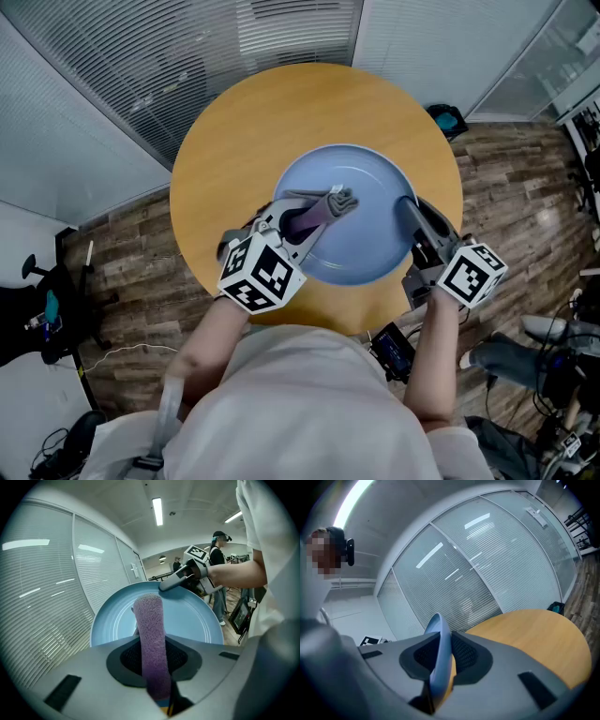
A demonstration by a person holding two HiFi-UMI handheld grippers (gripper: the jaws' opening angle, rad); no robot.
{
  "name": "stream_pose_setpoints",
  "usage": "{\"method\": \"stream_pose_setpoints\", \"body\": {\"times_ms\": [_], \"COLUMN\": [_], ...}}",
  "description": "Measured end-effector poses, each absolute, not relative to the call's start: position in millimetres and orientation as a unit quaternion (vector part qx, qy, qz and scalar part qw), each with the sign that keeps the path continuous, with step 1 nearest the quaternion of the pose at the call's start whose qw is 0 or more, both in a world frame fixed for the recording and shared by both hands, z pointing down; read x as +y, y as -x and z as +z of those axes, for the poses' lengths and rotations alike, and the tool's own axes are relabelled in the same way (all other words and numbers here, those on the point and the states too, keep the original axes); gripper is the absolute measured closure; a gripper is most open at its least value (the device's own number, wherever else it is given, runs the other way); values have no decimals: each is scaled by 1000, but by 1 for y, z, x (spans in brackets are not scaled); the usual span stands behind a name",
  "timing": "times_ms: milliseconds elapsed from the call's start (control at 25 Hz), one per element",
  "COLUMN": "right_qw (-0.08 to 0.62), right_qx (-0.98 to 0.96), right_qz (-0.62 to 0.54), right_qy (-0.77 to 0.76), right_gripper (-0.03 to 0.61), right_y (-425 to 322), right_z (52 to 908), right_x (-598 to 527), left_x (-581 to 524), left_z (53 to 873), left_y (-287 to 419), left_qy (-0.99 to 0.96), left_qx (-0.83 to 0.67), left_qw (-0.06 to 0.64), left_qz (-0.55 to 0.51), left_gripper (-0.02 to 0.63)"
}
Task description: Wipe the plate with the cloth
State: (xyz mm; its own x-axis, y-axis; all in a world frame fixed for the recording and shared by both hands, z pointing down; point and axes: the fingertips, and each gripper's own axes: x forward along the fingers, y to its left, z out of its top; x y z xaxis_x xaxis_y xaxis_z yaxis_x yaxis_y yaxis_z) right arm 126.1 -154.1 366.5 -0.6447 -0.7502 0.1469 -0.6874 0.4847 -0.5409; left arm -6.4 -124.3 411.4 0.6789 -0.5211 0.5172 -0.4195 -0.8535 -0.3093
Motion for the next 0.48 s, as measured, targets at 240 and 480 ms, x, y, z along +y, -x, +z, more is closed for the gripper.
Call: {"method": "stream_pose_setpoints", "body": {"times_ms": [240,480], "right_qw": [52,53], "right_qx": [861,863], "right_qz": [-289,-288], "right_qy": [414,411], "right_gripper": [512,511], "right_y": [-126,-124], "right_z": [368,365], "right_x": [-154,-155], "left_x": [-122,-122], "left_z": [412,406], "left_y": [-7,-21], "left_qy": [906,907], "left_qx": [249,237], "left_qw": [107,121], "left_qz": [-325,-327], "left_gripper": [535,535]}}
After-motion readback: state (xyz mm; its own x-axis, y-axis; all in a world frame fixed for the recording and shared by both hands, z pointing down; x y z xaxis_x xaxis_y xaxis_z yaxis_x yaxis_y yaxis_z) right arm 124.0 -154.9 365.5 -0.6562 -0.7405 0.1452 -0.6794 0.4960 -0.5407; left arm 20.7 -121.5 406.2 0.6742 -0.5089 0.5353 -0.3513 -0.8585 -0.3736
